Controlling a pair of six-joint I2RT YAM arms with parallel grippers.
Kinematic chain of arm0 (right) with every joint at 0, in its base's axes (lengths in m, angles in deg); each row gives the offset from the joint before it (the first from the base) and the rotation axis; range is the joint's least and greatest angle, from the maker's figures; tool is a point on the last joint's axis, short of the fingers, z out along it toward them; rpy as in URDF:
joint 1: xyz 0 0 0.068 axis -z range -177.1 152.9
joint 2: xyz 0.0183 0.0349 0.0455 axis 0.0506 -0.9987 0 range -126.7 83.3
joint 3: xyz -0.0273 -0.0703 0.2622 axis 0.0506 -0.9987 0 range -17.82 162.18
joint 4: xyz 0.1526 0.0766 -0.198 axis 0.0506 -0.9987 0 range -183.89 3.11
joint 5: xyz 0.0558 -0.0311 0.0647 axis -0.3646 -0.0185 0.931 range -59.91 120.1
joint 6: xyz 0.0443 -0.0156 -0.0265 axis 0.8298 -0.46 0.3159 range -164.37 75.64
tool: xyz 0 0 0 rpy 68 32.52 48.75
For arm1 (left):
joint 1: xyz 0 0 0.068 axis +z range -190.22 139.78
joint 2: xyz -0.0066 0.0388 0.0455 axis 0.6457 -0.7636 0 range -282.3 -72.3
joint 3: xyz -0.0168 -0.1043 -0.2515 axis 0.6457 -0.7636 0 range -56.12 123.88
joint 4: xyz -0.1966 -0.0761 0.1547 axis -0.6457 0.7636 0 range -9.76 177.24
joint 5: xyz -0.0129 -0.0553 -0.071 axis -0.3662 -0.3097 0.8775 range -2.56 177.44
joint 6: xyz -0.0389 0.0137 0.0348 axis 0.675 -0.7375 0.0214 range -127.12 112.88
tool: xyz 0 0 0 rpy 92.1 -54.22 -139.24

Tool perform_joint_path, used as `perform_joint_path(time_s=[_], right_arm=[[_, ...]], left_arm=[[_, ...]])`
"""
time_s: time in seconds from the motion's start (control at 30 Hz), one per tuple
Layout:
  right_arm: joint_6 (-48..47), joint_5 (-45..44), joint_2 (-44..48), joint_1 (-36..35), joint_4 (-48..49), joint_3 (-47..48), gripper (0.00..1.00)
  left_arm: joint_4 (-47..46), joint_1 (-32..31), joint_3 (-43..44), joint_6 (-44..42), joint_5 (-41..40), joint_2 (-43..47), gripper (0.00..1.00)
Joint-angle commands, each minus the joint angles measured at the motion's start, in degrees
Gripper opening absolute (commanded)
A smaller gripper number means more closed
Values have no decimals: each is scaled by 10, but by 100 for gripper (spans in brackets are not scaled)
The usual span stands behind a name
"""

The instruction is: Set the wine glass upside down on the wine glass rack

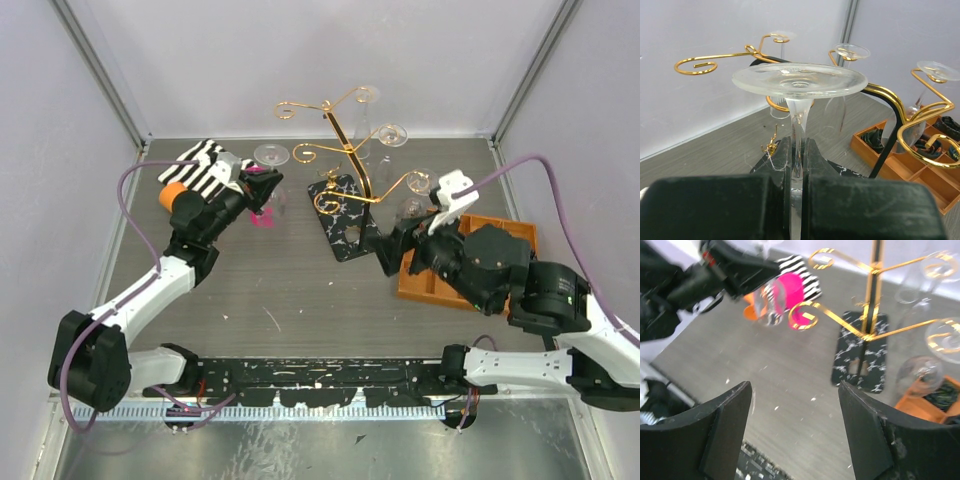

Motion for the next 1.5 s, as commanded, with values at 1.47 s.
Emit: perform_joint_path(time_s=[1.47], right_arm=[[-164,265,-483,396,3,291,44]], left_arm=[[0,1,6,-41,12,57,0]])
